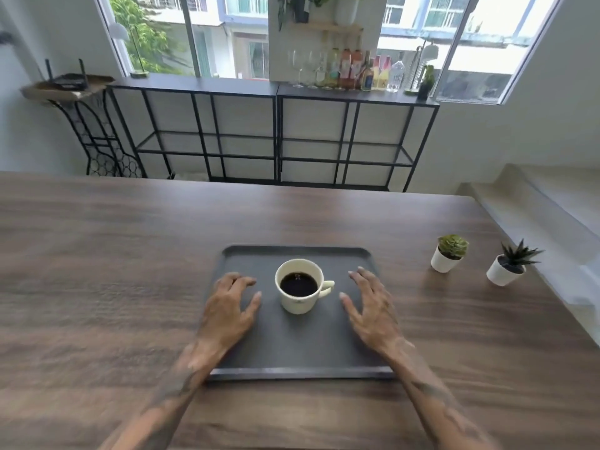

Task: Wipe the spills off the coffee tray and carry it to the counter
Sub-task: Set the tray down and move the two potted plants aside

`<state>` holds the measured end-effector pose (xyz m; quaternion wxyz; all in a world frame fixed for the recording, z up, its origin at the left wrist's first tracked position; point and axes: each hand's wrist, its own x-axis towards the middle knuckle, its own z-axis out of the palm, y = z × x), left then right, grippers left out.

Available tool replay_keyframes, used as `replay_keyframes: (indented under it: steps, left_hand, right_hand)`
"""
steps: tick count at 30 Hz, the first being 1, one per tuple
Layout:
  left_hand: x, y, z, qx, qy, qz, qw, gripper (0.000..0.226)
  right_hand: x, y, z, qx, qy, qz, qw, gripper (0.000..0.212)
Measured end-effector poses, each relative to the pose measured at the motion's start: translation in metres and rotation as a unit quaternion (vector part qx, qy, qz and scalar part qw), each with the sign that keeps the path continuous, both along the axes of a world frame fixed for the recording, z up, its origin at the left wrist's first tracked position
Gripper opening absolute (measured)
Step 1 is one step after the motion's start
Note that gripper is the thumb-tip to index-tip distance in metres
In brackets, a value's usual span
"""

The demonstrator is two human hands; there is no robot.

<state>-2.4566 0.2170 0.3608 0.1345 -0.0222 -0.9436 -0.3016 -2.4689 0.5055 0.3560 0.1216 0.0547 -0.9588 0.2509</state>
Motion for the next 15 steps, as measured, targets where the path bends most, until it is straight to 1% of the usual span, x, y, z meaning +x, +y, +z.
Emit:
replay_keyframes:
  steps: [2,4,5,10,15]
  left_hand:
    - [-0.012,0.005,-0.007,-0.065,-0.059,-0.007,0.996,0.065]
    - [-0.014,0.011,-0.015,-0.134,-0.095,-0.023,0.986,0.066]
    - [-0.012,0.013,-0.017,-0.155,-0.105,-0.029,0.982,0.066]
    - [-0.002,0.011,-0.026,-0.176,-0.127,-0.028,0.976,0.074]
    - [-0.004,0.009,-0.028,-0.192,-0.137,-0.029,0.971,0.079]
  right_hand:
    - [-0.006,-0.005,-0.007,0.040,-0.062,0.000,0.997,0.062]
    - [-0.008,-0.006,-0.012,0.074,-0.090,-0.002,0.993,0.065]
    - [-0.007,-0.007,-0.014,0.082,-0.099,-0.004,0.992,0.066]
    - [0.000,-0.012,-0.015,0.109,-0.116,-0.022,0.987,0.065]
    - [0.002,-0.016,-0.016,0.111,-0.116,-0.035,0.986,0.065]
